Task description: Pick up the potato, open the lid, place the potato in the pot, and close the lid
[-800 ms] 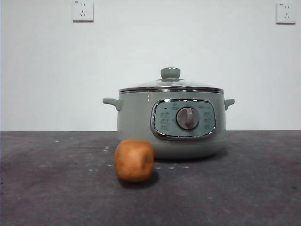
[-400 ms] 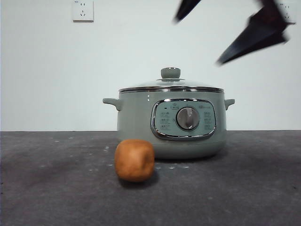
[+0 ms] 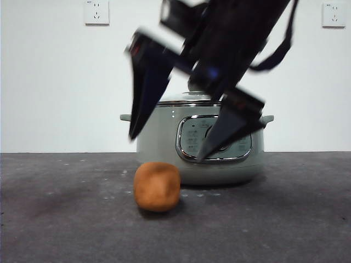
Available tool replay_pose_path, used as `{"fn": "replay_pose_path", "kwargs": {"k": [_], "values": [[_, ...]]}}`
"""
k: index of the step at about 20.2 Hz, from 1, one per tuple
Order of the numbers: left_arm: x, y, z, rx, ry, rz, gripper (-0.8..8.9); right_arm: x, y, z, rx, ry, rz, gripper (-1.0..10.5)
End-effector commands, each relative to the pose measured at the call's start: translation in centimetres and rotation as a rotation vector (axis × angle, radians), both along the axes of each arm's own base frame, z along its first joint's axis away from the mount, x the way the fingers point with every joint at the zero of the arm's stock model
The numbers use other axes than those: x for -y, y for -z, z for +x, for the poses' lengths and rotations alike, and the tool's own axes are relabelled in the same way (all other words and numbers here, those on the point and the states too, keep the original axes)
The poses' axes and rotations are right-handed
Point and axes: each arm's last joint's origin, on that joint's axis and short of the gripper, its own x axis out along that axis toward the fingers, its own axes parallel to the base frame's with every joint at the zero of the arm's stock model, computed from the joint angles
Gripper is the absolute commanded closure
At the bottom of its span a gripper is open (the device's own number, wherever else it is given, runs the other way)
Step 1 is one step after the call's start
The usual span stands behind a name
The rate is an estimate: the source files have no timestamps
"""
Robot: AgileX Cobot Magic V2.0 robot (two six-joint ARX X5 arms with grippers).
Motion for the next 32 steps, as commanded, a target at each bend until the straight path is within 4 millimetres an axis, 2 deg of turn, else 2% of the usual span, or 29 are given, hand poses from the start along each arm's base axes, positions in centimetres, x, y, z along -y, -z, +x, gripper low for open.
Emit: {"fn": "replay_pose_path", "kwargs": {"k": [1, 5, 6, 9, 12, 17, 19, 23, 28, 30, 32], "values": [[0.0, -0.1, 0.1, 0.002, 0.001, 0.001, 2.07, -1.0, 1.5, 0.5, -0.015, 0.044, -0.003, 2.6], [0.0, 0.0, 0.2, 0.0, 0.005, 0.001, 2.07, -1.8, 3.7, 1.4, -0.008, 0.074, -0.033, 2.6], [0.1, 0.0, 0.2, 0.001, 0.007, 0.001, 2.07, -1.9, 4.1, 1.5, -0.007, 0.075, -0.035, 3.1], [0.1, 0.0, 0.3, -0.001, 0.007, 0.001, 2.07, -2.2, 4.4, 1.8, 0.01, 0.078, -0.021, 5.9], [0.1, 0.0, 0.3, -0.001, 0.007, 0.001, 2.07, -2.3, 4.4, 1.8, 0.016, 0.072, -0.017, 9.7], [0.1, 0.0, 0.3, 0.0, 0.031, -0.011, 2.07, -2.3, 3.9, 1.5, 0.0, 0.043, 0.004, 9.6], [0.1, -0.1, 0.3, 0.0, 0.03, -0.01, 2.07, -2.1, 2.4, 0.9, 0.032, 0.014, 0.018, 9.6], [0.2, -0.2, 0.9, 0.014, 0.061, -0.023, 2.07, -0.1, -2.6, -1.7, 0.079, -0.039, 0.049, 9.6], [0.9, -1.5, 2.8, 0.053, 0.134, -0.027, 2.07, 5.6, -10.1, -6.1, 0.254, -0.009, 0.13, 9.6], [1.5, -2.4, 4.2, 0.055, 0.175, -0.026, 2.07, 8.1, -12.1, -7.7, 0.353, 0.052, 0.148, 9.6], [2.3, -3.3, 5.7, 0.049, 0.204, -0.001, 2.08, 10.1, -13.4, -9.0, 0.415, 0.091, 0.157, 9.6]]}}
